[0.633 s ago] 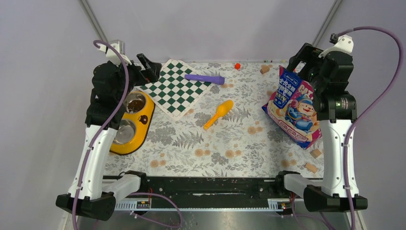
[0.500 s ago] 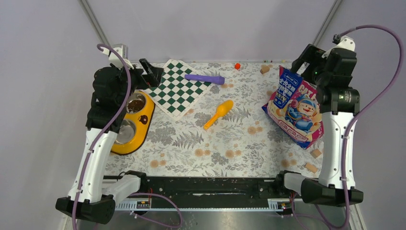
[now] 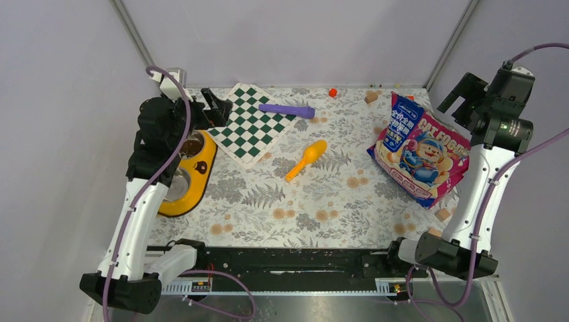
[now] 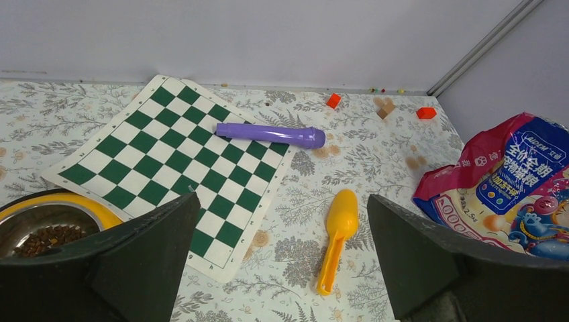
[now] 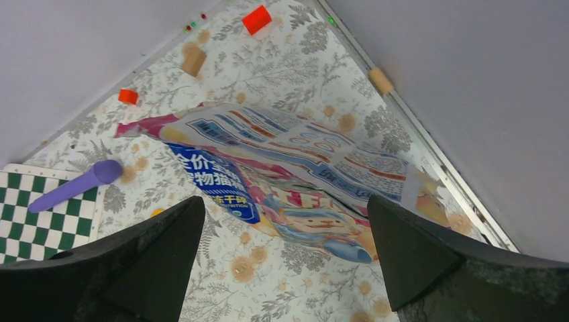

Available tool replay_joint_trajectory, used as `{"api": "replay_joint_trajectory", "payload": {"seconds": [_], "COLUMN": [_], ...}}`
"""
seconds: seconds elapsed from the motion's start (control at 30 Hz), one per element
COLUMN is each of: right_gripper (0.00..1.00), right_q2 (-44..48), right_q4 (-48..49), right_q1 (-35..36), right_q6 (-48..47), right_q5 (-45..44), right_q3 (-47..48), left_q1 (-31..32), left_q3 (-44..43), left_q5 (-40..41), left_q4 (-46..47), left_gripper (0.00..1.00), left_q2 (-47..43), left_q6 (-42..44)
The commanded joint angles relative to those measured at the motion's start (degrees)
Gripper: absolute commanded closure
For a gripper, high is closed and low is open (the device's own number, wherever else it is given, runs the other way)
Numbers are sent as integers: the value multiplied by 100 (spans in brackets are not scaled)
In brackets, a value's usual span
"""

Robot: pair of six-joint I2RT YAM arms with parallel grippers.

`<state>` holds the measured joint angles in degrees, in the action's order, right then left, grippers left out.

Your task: Serve the pet food

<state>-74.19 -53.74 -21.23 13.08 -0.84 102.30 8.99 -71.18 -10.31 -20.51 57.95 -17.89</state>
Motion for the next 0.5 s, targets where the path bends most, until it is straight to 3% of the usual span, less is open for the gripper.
{"api": "replay_joint_trajectory", "payload": {"seconds": [0.0,0.1,0.23,0.33,0.47], "right_gripper": [0,1,1,1,1], "right_q2": [5,-185,-637,-625,-869], "right_q4": [-167,-166,-459,-633,-1111], "right_q1": [-141,-166,-166,-162,-167], "right_q6": [-241,-1027,-2081,-2992,-3990], "right_q5": [14,903,1460,1953,1702], "right_q3": [-136,-42,478,328,439], "left_q1": [-21,-21,-22,-21,-23], "left_q3": [-119,-345,-792,-997,-1225], "left_q5": [-146,-159,-137,-115,-163], "left_q4": [464,386,206,197,163], "left_gripper": [1,1,1,1,1], "left_q2": [198,370,603,694,849], "left_q6": [-121,-55,323,567,787]}}
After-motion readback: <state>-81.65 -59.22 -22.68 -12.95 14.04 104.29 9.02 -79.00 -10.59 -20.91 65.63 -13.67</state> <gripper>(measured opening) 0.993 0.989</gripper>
